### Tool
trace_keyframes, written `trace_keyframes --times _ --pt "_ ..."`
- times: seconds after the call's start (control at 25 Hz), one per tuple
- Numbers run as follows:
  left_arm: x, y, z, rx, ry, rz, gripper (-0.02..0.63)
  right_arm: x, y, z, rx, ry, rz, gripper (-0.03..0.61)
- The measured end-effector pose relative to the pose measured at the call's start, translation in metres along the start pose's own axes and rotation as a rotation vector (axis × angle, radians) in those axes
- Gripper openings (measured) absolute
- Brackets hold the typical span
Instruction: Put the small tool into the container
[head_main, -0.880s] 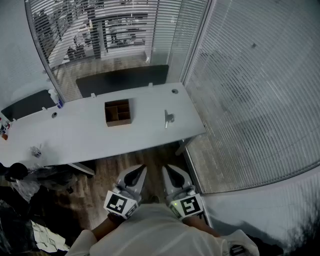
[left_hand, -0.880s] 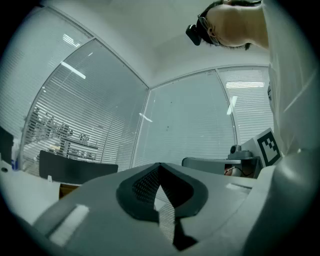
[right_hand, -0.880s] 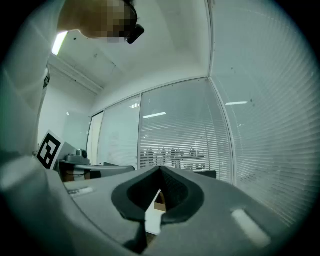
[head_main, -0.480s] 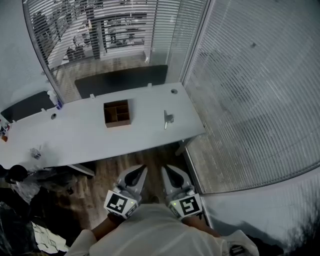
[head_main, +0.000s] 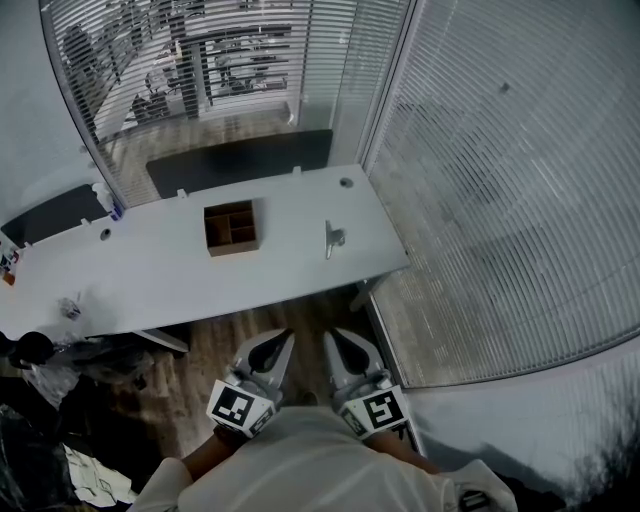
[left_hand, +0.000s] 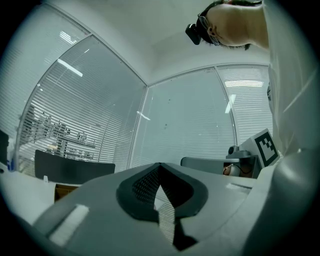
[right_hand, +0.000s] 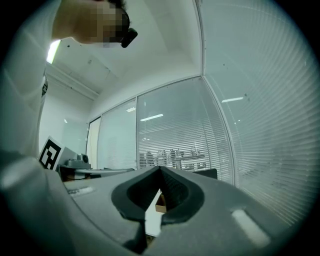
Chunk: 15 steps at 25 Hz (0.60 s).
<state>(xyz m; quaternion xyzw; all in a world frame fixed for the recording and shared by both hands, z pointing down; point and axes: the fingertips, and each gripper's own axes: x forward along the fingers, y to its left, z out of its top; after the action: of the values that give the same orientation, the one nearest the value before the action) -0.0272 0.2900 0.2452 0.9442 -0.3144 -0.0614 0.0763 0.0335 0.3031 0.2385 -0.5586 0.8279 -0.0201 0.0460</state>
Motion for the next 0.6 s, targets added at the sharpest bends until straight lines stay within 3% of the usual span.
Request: trace_keyframes --times 0.6 --pt "0.034 -0.046 -0.021 0.003 0.026 -0.001 0.003 -0.030 -0.050 -0.003 0.034 -0.006 0.006 0.000"
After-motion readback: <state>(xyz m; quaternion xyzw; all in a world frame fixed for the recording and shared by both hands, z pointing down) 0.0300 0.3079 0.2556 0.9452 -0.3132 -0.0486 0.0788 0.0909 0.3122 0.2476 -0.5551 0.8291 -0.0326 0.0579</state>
